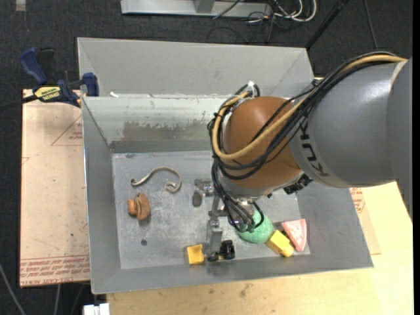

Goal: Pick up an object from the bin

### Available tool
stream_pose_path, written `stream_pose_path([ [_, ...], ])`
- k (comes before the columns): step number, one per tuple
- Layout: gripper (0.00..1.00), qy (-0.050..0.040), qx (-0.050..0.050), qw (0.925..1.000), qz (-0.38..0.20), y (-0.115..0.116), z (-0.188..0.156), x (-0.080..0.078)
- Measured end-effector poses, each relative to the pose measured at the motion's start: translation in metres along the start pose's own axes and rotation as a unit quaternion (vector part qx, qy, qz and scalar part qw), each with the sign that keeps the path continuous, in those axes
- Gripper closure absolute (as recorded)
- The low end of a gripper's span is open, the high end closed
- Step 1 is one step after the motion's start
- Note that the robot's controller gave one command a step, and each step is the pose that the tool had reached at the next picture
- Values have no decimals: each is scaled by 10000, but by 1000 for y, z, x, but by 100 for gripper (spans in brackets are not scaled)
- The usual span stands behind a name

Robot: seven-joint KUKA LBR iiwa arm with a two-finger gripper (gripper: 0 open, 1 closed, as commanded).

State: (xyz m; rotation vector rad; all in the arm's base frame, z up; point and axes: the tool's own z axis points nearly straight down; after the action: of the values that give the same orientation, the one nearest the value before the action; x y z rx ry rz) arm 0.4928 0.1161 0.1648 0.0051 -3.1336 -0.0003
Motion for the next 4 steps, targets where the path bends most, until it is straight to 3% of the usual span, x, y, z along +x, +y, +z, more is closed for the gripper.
stream_pose_path([
  [1, 0, -39, -6, 10000, 17, -1, -4, -2],
  [2, 0, -83, -8, 9967, -805, -10, 31, 1],
  [3, 0, -57, -1, 9892, -1466, -17, 84, 4],
  [4, 0, -50, 2, 9827, -1851, -23, 39, 13],
])
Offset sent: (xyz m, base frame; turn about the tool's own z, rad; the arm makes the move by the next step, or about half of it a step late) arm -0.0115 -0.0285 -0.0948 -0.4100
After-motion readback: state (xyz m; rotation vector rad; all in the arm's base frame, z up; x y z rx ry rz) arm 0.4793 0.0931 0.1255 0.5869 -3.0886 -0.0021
